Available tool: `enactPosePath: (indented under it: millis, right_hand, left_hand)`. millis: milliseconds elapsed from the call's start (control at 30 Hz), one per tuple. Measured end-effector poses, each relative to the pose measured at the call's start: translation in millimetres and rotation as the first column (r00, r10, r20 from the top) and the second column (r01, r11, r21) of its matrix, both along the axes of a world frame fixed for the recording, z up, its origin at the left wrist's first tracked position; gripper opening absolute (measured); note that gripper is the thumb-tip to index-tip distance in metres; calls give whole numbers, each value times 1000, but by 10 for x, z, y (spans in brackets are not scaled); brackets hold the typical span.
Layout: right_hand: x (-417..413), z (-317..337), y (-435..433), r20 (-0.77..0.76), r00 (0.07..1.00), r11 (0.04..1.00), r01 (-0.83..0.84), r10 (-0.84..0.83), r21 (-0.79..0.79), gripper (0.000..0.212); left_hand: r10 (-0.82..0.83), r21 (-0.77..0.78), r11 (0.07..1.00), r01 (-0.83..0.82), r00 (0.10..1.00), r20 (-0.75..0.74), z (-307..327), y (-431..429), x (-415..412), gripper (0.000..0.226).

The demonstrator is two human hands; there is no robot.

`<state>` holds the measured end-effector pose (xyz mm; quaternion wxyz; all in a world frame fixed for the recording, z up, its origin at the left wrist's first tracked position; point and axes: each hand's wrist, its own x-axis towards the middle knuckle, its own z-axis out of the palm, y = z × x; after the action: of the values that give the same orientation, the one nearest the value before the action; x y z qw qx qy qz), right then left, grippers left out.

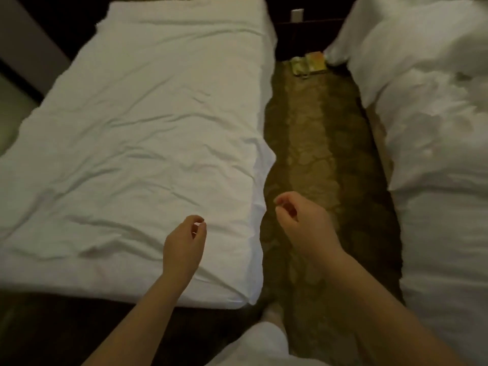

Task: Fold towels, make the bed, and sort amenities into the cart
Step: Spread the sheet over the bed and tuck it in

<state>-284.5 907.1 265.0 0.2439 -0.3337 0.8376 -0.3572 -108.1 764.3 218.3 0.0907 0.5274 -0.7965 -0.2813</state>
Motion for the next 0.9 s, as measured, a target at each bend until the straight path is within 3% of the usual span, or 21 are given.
enactPosePath:
  millis: [133,300,500,667,900]
  right_hand:
    - [-166,-192,-150,-2,979,978,-203,204,44,17]
    - [-520,-378,22,-20,938,927,-340,347,156,11]
    - [-769,-963,364,109,881,838,-471,460,276,16]
    - [-474,-1619,474,246,702,641,-712,669,288,18]
    - [4,-2477,592,282,666,581,-743,691,331,23]
  left_hand:
    - [169,56,984,-166,984,-50,-255,312,-116,23]
    - [213,91,974,-210,976,-35,-500,602,-503,24]
    - [374,131,920,-370,927,-7,-638,1110,-779,28]
    - [662,230,725,-649,749,29,-1090,1771,-448,34]
    - [812,354,514,-781,576,91,-1977,2147,-145,67]
